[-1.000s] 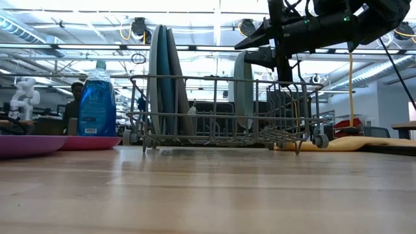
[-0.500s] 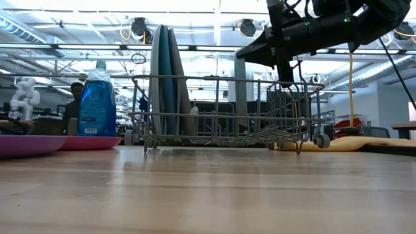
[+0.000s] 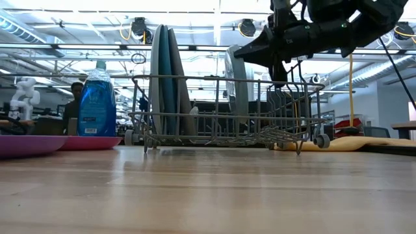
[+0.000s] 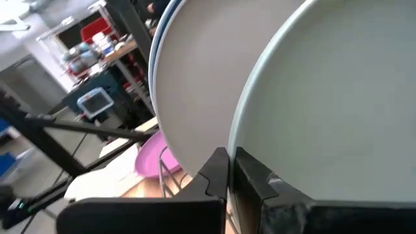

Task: Sort dishes
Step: Put the light green plate into the dish rack

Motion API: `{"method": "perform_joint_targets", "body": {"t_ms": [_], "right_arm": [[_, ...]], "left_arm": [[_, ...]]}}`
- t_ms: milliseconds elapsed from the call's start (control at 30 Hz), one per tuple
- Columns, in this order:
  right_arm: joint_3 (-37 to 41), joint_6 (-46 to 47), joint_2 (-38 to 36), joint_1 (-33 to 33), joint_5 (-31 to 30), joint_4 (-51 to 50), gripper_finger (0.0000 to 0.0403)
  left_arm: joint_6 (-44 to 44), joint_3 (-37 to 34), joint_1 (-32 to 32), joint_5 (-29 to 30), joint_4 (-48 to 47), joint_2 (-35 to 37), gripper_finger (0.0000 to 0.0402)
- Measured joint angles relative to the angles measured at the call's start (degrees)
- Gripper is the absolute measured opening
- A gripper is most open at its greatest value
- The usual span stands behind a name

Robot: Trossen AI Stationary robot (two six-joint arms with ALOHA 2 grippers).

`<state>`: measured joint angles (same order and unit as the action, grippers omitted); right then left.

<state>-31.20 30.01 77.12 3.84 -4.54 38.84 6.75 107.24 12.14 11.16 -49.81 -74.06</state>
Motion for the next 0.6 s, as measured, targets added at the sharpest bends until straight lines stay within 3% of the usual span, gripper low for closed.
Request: {"method": "perform_joint_targets", "body": {"t_ms": [300,600], "right_arm": [[-0.1,-1.3,-0.1,7.1,13.4,-3.3,0.0001],[-0.2,3.3,-0.2,10.5,18.2,-5.0,0.0002]], "left_arm": [[-0.4,0.0,0.0,0.0,0.0,0.0,0.0162],[-0.4,0.0,0.0,-0.2,-0.3,0.0,0.0162]]}}
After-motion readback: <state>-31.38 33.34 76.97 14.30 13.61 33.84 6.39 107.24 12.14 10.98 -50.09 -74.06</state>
